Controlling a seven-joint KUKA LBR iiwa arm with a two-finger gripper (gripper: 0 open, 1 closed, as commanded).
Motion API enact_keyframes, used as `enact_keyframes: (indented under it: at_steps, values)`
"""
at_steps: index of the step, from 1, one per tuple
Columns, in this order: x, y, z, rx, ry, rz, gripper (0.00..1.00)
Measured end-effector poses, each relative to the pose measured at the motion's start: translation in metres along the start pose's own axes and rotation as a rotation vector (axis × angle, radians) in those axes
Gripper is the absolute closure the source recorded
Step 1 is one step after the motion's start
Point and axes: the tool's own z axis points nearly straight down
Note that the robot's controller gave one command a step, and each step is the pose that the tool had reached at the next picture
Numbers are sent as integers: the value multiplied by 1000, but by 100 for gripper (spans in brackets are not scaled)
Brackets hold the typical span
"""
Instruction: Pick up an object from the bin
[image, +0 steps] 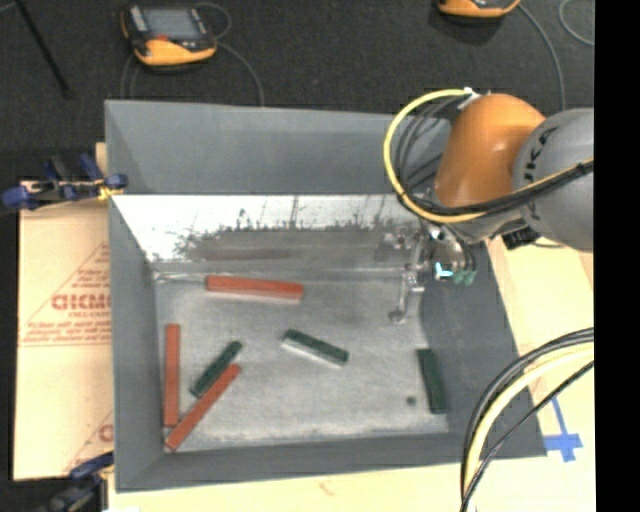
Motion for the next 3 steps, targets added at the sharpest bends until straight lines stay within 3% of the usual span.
enact_keyframes:
  at_steps: [1, 2, 3]
  values:
    - [-2, 0, -5, 1, -8, -1, 0]
    - [15, 54, 41, 0, -12, 12, 0]
    - [3, 79, 66, -6, -6, 66, 0]
